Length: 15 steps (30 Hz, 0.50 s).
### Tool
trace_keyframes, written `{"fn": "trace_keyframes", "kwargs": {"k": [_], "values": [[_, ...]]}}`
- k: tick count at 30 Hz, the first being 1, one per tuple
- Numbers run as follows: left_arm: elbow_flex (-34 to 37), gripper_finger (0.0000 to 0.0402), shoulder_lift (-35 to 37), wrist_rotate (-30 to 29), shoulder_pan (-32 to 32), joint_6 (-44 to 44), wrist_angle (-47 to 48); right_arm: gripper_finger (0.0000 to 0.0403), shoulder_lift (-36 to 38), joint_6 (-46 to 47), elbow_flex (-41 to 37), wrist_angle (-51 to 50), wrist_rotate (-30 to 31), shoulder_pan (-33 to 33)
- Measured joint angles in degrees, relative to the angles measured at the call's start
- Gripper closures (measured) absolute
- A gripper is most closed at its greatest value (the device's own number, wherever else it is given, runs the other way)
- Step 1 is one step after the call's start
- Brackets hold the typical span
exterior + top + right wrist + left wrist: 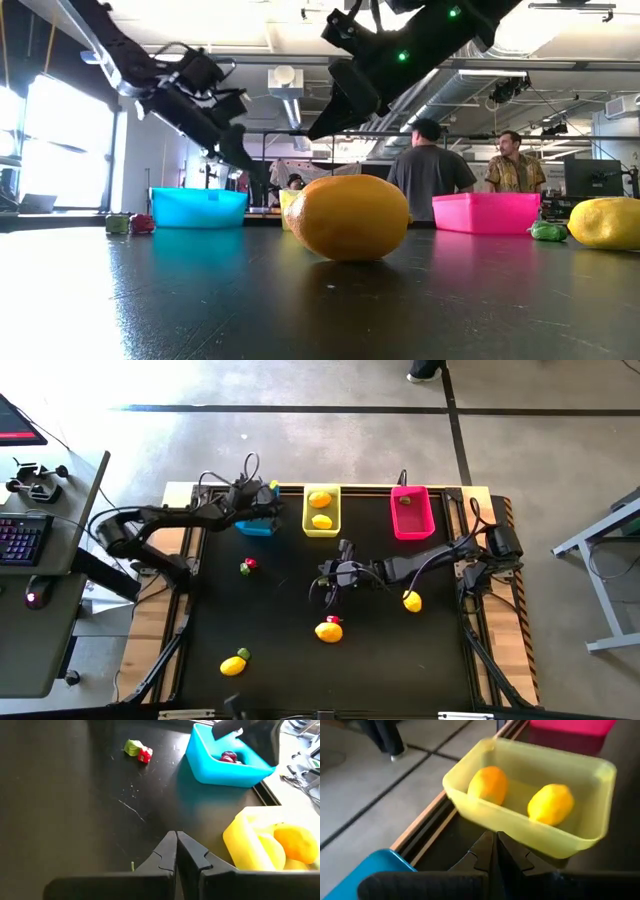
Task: Sort produce into baskets
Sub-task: Put the green bell pepper into the pink bin
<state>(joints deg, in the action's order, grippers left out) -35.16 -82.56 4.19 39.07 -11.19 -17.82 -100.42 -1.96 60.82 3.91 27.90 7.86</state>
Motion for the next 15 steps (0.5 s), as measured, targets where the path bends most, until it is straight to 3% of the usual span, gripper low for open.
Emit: {"fn": "trace_keyframes", "kwargs": {"k": [15], "values": [[10.9,0.0392,17.1,0.5,-11.0,-1.5,0.2,0.0403,0.0,0.0,0.0,1.0,-1.7,-0.3]]}}
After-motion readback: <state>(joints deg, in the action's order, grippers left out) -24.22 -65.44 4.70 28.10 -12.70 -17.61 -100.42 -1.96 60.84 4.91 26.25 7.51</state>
